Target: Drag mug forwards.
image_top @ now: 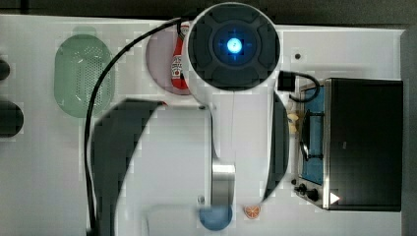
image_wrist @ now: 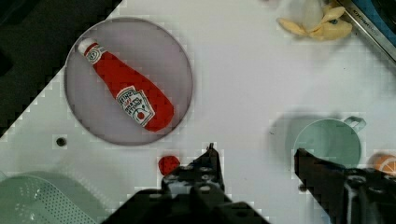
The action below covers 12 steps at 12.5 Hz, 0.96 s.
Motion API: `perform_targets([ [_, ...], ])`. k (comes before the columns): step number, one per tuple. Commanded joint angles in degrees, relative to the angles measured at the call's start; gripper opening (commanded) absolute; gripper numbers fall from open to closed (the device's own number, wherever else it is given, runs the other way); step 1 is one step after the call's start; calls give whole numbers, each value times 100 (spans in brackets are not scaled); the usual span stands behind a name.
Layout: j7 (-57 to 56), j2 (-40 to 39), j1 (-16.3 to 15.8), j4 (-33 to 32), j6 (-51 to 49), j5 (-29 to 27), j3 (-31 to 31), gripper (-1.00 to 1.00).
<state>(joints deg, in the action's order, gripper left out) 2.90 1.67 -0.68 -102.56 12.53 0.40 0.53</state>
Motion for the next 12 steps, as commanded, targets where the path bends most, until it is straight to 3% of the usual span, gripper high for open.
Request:
perform_targets([
  [1,93,1700,211,-1299,-582,-71,81,59],
  [3,98,1687,218,-1360,-582,-71,94,99],
  [8,414,1329,226,-1817,-503,-71,294,100],
  [12,716,681,234,-2218,138,-71,549,100],
])
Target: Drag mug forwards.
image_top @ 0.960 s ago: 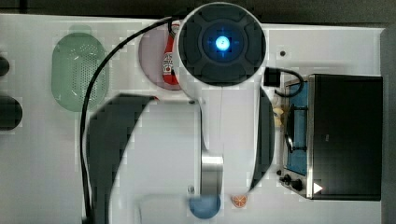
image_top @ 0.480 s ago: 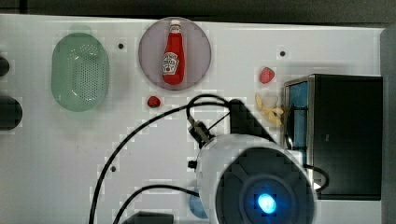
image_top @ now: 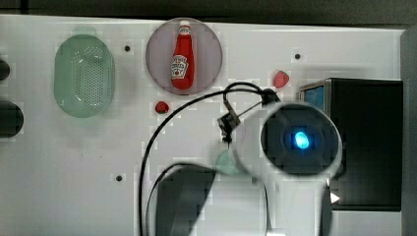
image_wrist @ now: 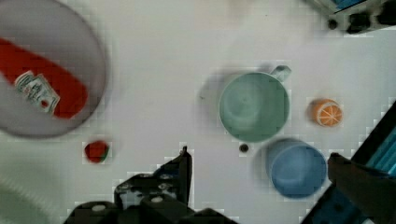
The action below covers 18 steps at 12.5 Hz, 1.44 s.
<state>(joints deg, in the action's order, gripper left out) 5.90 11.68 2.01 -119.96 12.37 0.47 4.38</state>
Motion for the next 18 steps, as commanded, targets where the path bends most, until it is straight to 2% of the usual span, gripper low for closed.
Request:
perform_targets([
  [1,421,-509,-34,-569,469,-79,211,100],
  [4,864,-1075,-17,-844,1639,-84,339,100],
  [7,2160,-1615,-16,-1115,2510,-88,369,100],
  [10,3277,-2175,-13,-1208,2973,-89,370,100],
  [16,3405,-3062,-15,-1264,3837,-96,360,100],
  [17,3403,-3125,-15,-1316,3989,-104,360,92],
  [18,3406,-3145,-14,-1382,4155,-107,363,68],
])
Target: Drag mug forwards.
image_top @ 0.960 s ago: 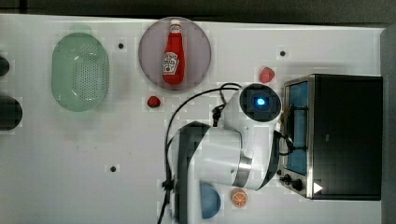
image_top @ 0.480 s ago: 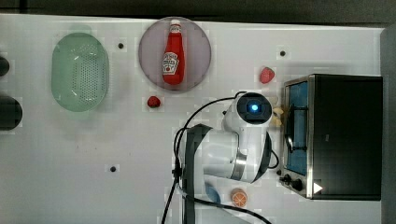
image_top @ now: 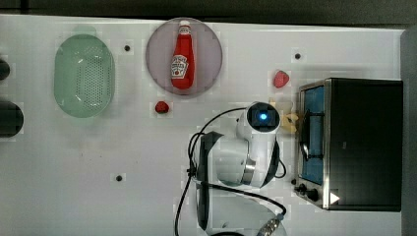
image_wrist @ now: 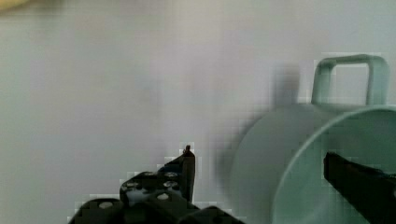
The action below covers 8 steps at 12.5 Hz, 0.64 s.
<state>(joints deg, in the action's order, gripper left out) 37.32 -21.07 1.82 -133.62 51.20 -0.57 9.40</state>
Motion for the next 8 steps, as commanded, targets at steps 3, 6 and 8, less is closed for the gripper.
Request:
perform_targets([
  [3,263,126,11,-192,552,-4,-129,-5],
  [6,262,117,6,-135,549,-4,-145,-65],
  [8,265,60,-2,-15,551,-4,-163,-65],
])
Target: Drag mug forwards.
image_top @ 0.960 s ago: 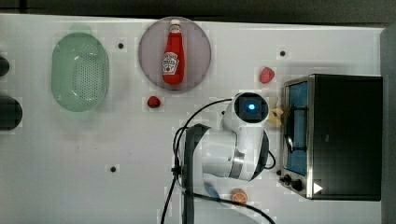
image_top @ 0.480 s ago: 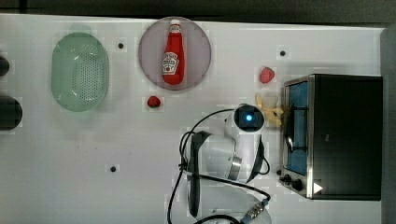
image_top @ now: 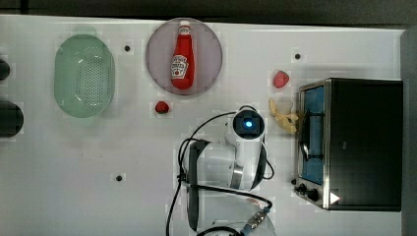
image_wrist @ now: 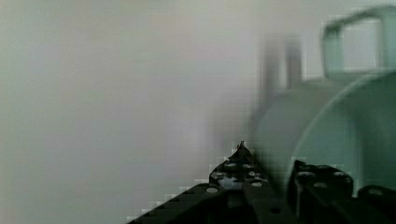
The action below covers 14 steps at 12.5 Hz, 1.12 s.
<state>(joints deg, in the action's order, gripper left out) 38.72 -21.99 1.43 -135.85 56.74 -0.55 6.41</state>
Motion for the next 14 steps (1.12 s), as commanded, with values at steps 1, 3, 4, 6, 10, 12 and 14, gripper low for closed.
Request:
perform_targets([
  [1,124,104,34,314,-3,-6,129,-65],
  [3,124,-42,33,581,-8,-6,117,-65],
  [4,124,-137,33,736,-9,-6,109,-65],
  [6,124,-364,32,1079,-16,-6,91,-65],
  [10,124,-901,33,1961,-150,-6,84,-65],
  [12,124,-1121,37,2381,-323,-5,88,-65],
  [14,123,-1322,36,2740,-484,-5,86,-65],
])
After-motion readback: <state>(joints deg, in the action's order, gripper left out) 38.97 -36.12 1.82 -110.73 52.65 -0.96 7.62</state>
